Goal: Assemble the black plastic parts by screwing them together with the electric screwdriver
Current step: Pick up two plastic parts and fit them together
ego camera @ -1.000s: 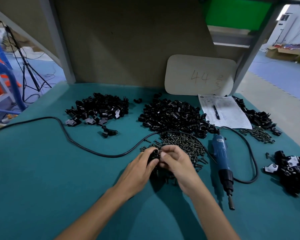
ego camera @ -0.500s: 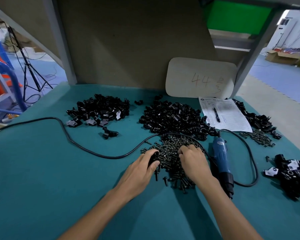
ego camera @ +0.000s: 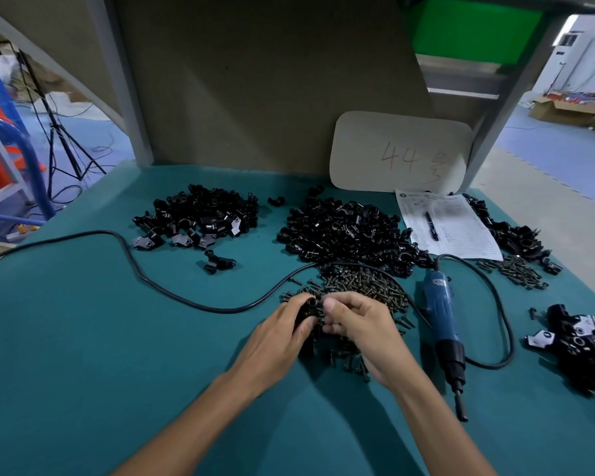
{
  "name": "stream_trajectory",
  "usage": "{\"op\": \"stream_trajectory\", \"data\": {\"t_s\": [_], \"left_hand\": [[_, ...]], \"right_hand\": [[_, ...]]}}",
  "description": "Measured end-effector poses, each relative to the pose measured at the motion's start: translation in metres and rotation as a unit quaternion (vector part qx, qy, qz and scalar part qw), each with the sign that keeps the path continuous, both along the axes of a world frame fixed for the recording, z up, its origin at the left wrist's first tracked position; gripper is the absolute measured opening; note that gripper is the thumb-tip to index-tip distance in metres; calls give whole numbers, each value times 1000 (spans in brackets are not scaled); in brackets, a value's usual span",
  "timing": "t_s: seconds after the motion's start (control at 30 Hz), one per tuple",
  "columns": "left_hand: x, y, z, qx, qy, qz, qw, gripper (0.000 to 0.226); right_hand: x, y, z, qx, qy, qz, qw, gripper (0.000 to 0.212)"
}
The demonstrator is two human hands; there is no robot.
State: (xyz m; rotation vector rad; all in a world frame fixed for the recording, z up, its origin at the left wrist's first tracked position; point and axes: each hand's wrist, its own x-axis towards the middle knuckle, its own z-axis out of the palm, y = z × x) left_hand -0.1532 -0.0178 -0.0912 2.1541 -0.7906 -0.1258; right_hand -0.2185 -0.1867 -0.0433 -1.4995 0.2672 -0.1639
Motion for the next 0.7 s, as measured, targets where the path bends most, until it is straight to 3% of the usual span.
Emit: {"op": "stream_trajectory", "data": {"t_s": [0.1,0.3,0.5,0.6,0.7], "left_hand": [[1,0,-1,-2,-1,8,1000,36],[1,1,-1,-9,-4,12,1000,37],[1,0,-1,-9,-11,1,1000,35],[1,0,-1,-17,-6,7,1000,37],[1,0,0,-13,-1,8,1000,39]], "right_hand": [[-2,0,-1,1,8,17,1000,15],[2,2,0,-15,23,39,999,10],[-1,0,0,-166,-12,44,985,7],[-2,-7,0,-38,-27,-9,999,13],[-4,-8,-2,80,-19,3,997,16]]}}
